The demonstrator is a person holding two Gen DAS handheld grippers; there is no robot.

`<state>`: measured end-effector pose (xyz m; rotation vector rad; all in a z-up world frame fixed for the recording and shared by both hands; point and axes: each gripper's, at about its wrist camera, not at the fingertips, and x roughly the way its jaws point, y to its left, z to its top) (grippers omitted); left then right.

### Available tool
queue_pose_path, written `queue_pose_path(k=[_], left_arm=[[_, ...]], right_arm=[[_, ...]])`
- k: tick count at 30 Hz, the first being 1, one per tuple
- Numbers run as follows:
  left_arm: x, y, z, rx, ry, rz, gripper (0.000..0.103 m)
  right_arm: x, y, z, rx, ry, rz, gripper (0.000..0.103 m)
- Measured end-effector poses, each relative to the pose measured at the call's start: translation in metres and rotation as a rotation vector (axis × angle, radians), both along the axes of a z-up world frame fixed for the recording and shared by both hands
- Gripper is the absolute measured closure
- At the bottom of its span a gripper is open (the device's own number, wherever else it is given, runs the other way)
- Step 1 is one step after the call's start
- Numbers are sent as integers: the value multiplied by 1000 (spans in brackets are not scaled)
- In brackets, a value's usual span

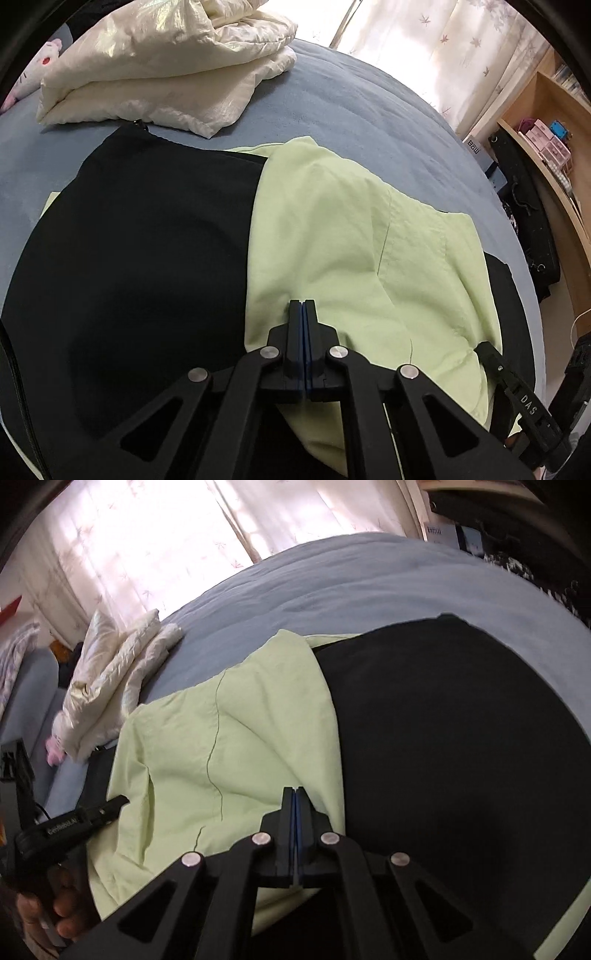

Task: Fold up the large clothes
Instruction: 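Lift both grippers off the folded jacket and open them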

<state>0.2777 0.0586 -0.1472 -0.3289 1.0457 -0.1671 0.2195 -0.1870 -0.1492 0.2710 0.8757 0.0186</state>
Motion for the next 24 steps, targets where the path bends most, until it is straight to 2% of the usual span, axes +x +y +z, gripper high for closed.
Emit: queue_pose_path(k=[3, 8, 15, 19, 20, 23, 24], left_arm=[[-7, -2, 5, 16, 7, -2, 102], [-10, -5, 21, 20, 16, 5, 100], [-47, 0, 57, 8, 5, 17, 99], [-78, 3, 82, -1, -30, 16, 99], [-84, 5, 87, 2, -38, 15, 99], [-107, 7, 104, 24, -68, 21, 99], [-115, 8, 110, 28, -77, 22, 99]], right_arm=[[-1, 9, 3, -17, 10, 3, 100], [-6, 4, 14, 37, 20, -10, 100], [-33, 13, 54, 67, -32, -5, 100], [-55, 18, 79, 75, -75, 0, 99], [-62, 20, 85, 72, -85, 1, 98], [-77, 22, 99, 62, -106, 3, 80], [-84, 24, 105, 58, -121, 4, 78]])
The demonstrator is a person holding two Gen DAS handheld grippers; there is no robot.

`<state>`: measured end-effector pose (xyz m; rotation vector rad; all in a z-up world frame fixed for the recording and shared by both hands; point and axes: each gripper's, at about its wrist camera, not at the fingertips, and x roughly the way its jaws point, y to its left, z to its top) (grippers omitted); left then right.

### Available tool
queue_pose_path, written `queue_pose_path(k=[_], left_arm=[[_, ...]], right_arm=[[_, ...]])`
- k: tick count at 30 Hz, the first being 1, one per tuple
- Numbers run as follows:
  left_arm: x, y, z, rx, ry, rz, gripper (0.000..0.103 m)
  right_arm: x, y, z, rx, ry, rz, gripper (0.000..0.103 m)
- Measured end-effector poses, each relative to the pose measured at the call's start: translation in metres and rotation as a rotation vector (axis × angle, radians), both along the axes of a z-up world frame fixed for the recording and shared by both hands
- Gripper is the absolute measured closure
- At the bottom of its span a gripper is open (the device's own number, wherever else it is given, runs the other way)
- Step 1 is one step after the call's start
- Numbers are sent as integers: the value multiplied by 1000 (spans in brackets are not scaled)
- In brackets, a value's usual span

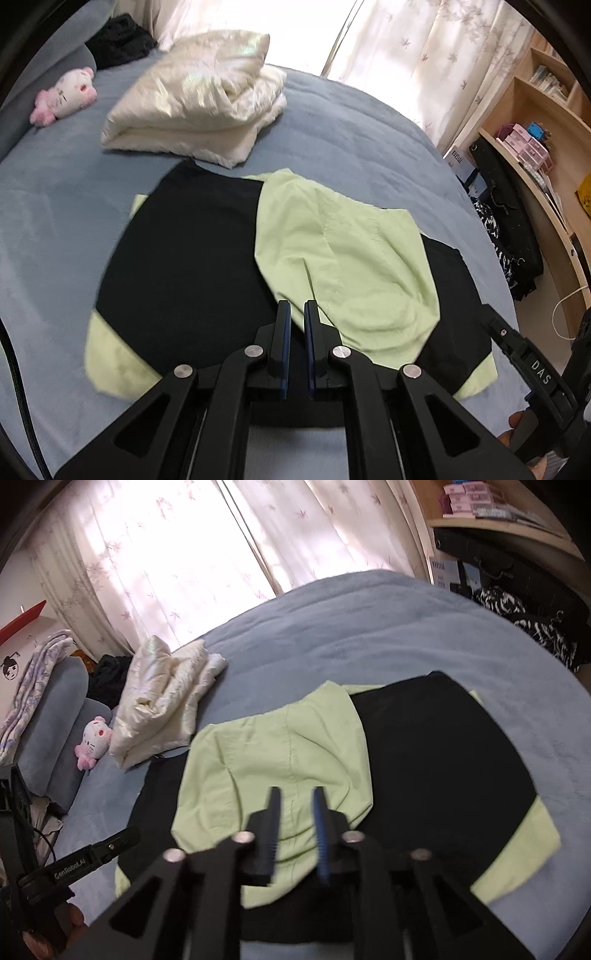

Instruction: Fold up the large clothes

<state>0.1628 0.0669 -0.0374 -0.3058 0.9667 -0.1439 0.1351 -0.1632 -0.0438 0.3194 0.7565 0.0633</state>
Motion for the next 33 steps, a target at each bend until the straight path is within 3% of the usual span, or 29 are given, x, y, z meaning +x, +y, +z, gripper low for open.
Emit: queue_pose_path(k=[19, 24, 29, 33], left_arm=[[-97, 8, 48, 39, -66, -19, 94], [-118, 9, 59, 36, -108, -30, 86], [-129, 9, 50, 3, -93, -52, 80], [-128, 18, 23, -90, -19, -57, 69]], right_arm=[[-91, 24, 53, -59, -39, 89, 78], [-112, 32, 66, -65, -46, 145, 75], [-126, 39, 71, -64, -33, 194, 67], [-126, 43, 62, -83, -19, 204, 60]])
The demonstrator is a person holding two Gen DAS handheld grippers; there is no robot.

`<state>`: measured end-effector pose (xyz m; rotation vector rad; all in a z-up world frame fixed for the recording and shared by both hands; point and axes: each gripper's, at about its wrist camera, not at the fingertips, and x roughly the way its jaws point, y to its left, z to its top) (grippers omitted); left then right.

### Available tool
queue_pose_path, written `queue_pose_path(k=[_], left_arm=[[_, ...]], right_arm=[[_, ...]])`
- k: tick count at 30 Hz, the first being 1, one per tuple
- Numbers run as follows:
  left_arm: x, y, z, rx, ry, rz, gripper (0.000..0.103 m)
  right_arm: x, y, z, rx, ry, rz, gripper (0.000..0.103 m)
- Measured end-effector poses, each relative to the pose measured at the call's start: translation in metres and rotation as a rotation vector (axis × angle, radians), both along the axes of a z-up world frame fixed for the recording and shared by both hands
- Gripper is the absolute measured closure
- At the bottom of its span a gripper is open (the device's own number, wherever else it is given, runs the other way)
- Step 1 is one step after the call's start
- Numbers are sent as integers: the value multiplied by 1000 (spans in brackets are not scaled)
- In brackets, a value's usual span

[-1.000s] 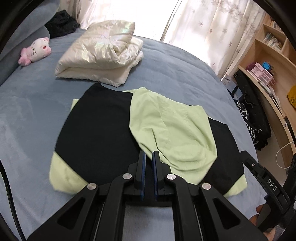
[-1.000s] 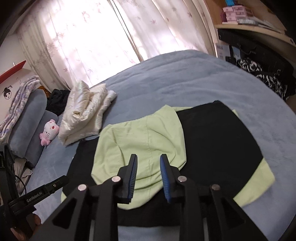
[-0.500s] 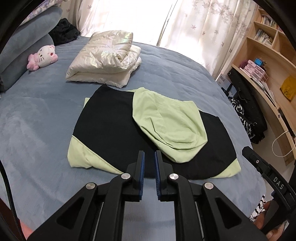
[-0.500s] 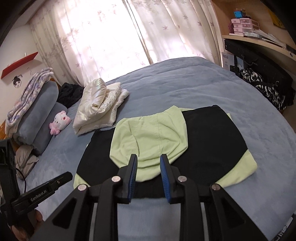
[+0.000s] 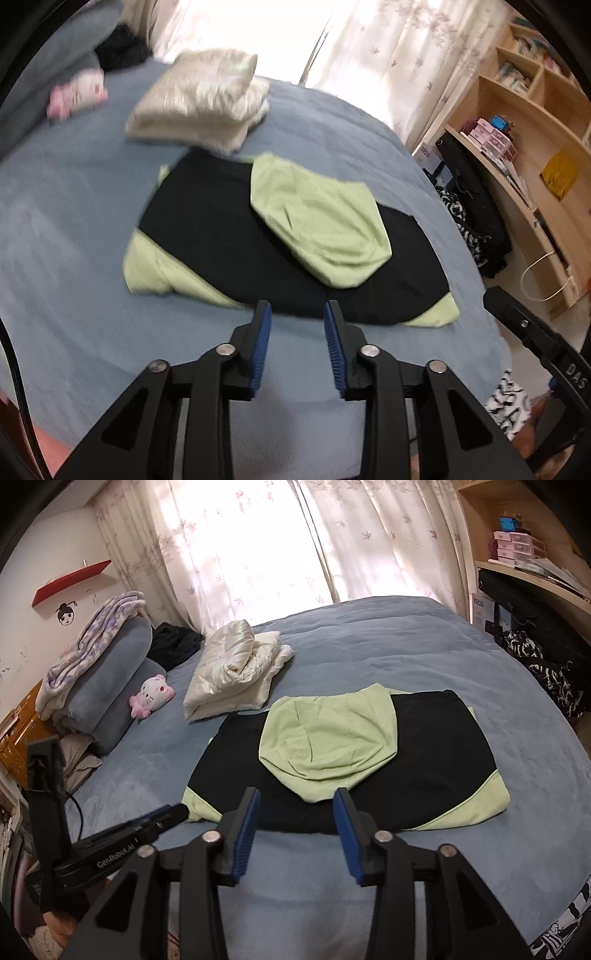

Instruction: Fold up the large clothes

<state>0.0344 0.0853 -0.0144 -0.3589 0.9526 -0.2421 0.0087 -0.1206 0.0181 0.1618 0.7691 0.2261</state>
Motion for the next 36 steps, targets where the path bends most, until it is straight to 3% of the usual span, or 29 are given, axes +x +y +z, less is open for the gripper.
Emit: queue_pose_path(k=[1, 3, 11, 20, 27, 34, 36], left_arm=[[1, 5, -11, -53, 23, -6, 61], [3, 12, -28, -119, 54, -1, 55], [26, 34, -96, -295, 163, 75, 55], [73, 48, -158, -424, 196, 203, 55], [122, 55, -169, -405, 141, 266, 55], [162, 75, -161, -339, 96, 337, 57], [165, 70, -161, -309, 89, 337, 58]], right_arm=[[2, 0, -5, -11, 12, -3, 60], [8, 1, -17, -16, 46, -3, 60], [30, 7, -56, -2, 98, 11, 60], [64, 17, -88, 28, 140, 47, 60], [102, 24, -105, 28, 166, 60, 60], [176, 31, -105, -29, 97, 34, 61], [200, 31, -112, -48, 86, 18, 70]])
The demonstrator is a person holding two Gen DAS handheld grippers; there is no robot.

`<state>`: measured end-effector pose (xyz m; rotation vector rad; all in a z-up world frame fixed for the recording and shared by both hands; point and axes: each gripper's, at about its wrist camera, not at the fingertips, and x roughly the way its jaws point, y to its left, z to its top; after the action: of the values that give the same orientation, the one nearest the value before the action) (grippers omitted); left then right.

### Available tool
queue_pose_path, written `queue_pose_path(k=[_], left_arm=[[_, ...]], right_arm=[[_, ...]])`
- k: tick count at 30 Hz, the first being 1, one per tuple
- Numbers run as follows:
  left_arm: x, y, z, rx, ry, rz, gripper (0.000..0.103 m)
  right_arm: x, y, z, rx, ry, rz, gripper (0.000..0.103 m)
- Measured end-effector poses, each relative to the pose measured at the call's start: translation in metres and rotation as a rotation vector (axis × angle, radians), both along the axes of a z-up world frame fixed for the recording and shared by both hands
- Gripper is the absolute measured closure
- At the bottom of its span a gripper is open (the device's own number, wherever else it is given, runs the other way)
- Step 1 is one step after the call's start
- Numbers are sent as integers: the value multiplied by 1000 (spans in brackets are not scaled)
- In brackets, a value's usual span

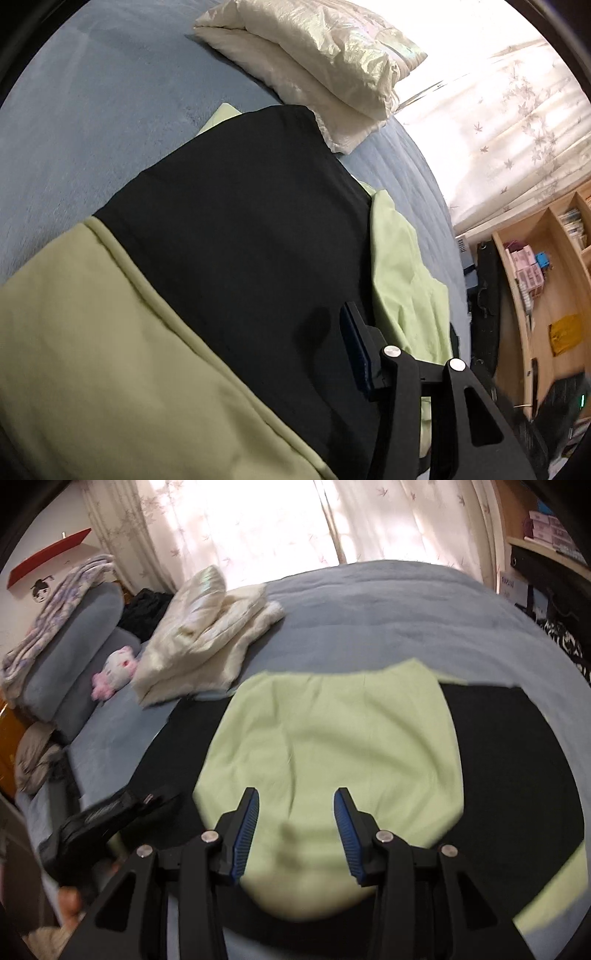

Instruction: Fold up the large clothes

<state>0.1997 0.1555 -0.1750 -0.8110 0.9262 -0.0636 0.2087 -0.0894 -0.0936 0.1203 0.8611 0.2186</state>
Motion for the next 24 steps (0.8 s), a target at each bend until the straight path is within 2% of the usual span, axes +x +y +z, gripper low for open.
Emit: queue_pose_path(k=[1, 2, 3, 4, 6, 8, 10, 13, 17, 20, 24], left_arm=[[-1, -4, 2, 39, -10, -2, 65], [0, -6, 6, 77, -17, -5, 71], [0, -10, 10, 129, -33, -12, 81], [-1, -13, 13, 163, -52, -19, 88], [-4, -10, 18, 183, -81, -32, 92], [-6, -13, 28, 205, -115, -45, 94], [-10, -21, 42, 268, -154, -59, 95], [-12, -37, 64, 355, -221, -87, 95], [-16, -56, 90, 415, -293, -123, 95], [-23, -73, 106, 462, -327, -142, 95], [-24, -92, 120, 515, -355, -159, 95]], right_arm=[[10, 1, -5, -15, 2, -9, 73], [22, 1, -11, -31, 7, -21, 83], [37, 1, -20, -47, 13, -33, 90], [47, 0, -27, -51, 19, -45, 92], [63, 1, -40, -57, 26, -52, 92], [70, 4, -57, -69, 58, -29, 92], [64, 9, -66, -86, 78, -12, 92], [42, 15, -64, -124, 79, 29, 92], [1, 19, -66, -155, 69, 76, 92], [-22, 14, -66, -112, 72, 64, 92], [-38, -2, -65, 1, 86, 15, 91]])
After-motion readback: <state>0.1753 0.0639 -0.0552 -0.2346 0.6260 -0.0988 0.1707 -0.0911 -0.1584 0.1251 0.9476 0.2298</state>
